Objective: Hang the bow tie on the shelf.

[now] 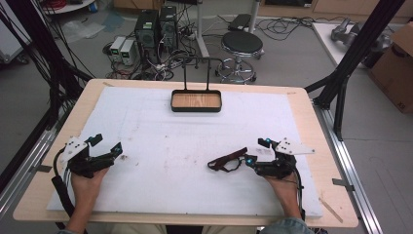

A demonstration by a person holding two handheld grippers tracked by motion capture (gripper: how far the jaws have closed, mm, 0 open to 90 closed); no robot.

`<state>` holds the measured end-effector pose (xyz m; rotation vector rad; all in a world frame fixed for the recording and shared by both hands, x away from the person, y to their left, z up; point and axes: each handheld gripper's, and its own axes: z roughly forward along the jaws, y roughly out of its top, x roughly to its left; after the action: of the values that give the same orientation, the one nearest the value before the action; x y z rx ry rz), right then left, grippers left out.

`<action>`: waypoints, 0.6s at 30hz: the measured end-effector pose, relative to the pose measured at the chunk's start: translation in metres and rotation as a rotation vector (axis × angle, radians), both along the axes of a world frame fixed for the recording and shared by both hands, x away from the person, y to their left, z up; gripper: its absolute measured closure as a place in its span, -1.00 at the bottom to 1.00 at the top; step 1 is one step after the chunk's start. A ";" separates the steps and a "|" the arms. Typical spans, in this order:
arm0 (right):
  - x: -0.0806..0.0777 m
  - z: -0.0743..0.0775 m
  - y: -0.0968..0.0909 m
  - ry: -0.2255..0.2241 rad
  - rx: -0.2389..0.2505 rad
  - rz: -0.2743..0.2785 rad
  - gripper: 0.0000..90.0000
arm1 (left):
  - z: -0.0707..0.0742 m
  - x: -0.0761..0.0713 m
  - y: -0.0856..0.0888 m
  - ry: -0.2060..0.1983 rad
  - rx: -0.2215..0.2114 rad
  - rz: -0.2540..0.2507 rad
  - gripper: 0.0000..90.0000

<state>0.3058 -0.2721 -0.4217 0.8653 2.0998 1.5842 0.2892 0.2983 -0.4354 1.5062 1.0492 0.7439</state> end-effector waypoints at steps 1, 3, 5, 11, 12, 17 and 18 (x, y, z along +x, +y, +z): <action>0.002 0.001 0.002 0.006 -0.008 0.012 -0.63 | 0.000 0.000 0.000 0.000 -0.001 0.000 -0.65; 0.006 0.002 0.006 0.014 -0.031 0.028 -0.63 | 0.000 0.000 0.000 0.000 -0.001 -0.001 -0.65; 0.008 0.001 0.010 0.004 -0.050 0.048 -0.55 | 0.000 0.000 0.000 0.001 0.000 -0.001 -0.65; 0.013 -0.004 0.018 0.018 -0.096 0.060 -0.55 | 0.000 0.001 0.000 0.004 0.002 -0.006 -0.65; 0.015 -0.004 0.019 0.019 -0.096 0.062 -0.55 | 0.000 0.001 -0.001 0.003 -0.001 -0.005 -0.65; 0.024 -0.008 0.024 0.050 -0.143 0.077 -0.55 | -0.001 0.001 0.000 0.005 -0.002 -0.006 -0.65; 0.027 -0.009 0.027 0.053 -0.164 0.088 -0.55 | -0.001 0.001 0.000 0.005 -0.001 -0.007 -0.65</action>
<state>0.3324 -0.2456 -0.4308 0.7760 2.2972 1.4202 0.2902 0.2984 -0.4360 1.5106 1.0478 0.7351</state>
